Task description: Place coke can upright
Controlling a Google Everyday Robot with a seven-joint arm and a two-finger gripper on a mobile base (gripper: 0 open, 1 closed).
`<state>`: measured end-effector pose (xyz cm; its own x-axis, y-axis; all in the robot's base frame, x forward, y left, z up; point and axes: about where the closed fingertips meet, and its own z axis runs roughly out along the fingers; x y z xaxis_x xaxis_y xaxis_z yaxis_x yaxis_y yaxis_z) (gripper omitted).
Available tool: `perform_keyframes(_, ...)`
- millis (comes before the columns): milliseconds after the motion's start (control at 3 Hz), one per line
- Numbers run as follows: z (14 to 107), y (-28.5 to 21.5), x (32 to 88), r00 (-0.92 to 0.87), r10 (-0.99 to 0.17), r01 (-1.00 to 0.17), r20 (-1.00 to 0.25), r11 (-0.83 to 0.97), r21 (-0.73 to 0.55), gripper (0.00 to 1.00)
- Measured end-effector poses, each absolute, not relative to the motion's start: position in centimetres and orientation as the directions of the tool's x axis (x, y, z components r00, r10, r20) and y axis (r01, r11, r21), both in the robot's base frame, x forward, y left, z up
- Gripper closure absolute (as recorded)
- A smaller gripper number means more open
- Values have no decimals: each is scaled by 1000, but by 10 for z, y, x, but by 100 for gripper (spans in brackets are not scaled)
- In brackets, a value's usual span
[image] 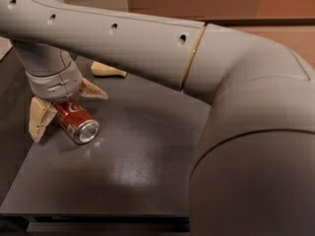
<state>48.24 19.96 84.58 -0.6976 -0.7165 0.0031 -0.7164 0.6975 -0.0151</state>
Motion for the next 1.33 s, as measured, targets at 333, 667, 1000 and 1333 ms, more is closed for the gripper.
perform_keyframes(333, 846, 202, 486, -699, -715, -714, 1, 699, -37, 18)
perform_keyframes(667, 845, 204, 488, -697, -717, -716, 0, 696, -51, 41)
perform_keyframes(1000, 848, 204, 489, -693, -721, -719, -8, 692, -61, 64)
perform_keyframes(1333, 864, 199, 490, -664, -743, -739, -81, 669, -80, 87)
